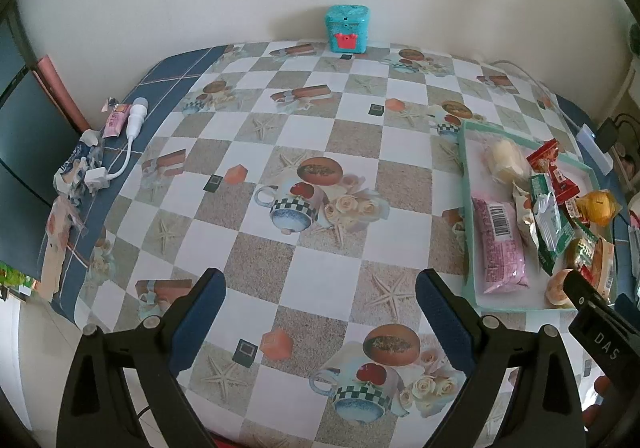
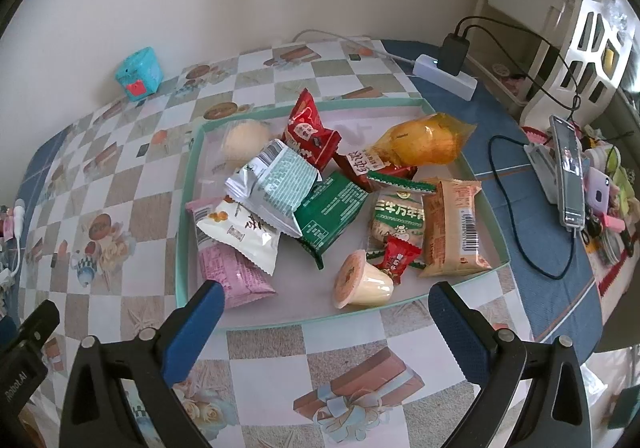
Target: Organize snacks
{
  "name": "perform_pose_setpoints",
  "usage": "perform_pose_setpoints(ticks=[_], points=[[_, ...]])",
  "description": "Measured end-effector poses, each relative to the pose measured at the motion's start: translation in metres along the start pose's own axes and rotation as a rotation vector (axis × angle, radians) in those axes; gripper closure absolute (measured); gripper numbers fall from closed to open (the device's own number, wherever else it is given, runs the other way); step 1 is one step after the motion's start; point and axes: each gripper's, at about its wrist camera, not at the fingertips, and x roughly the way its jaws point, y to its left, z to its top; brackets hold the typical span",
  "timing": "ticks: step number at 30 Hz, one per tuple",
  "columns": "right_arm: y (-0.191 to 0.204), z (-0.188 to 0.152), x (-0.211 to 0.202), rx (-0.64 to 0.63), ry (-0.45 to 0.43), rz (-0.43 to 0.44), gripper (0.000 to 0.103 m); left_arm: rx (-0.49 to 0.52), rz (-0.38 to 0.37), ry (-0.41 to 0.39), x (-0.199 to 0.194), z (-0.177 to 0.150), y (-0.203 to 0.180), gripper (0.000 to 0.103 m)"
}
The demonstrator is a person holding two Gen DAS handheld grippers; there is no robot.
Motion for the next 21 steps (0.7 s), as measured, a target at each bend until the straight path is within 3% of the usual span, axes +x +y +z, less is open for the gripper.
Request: perform_pose_setpoints(ticks=[21], points=[[0.0019,-0.0008,0.0033,-0.012,0.011,0.001,0.000,-0.030,0.011,0.010,0.0034,0.0004,0.0041,0.007]])
